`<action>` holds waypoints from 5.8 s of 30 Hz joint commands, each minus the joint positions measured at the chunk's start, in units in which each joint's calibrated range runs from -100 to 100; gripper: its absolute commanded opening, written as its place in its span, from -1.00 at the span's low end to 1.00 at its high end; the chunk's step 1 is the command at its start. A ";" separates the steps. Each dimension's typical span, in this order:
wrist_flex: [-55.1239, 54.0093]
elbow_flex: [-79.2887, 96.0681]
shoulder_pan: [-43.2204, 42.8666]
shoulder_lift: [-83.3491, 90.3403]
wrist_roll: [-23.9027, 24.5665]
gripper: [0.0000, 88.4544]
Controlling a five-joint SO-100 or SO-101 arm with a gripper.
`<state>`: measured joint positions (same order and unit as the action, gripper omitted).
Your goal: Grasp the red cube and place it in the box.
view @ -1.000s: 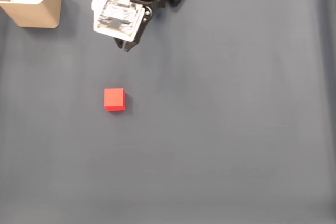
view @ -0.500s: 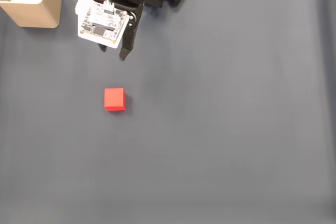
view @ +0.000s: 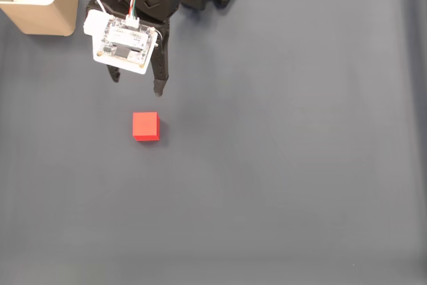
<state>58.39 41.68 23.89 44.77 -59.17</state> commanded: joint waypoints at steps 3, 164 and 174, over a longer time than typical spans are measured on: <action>-2.33 -2.17 1.11 -1.01 -0.68 -0.42; -5.52 -9.75 -5.42 -21.98 5.81 -1.00; 4.48 -17.96 -2.30 -17.56 10.60 -1.00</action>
<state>60.62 28.21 19.51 23.93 -49.60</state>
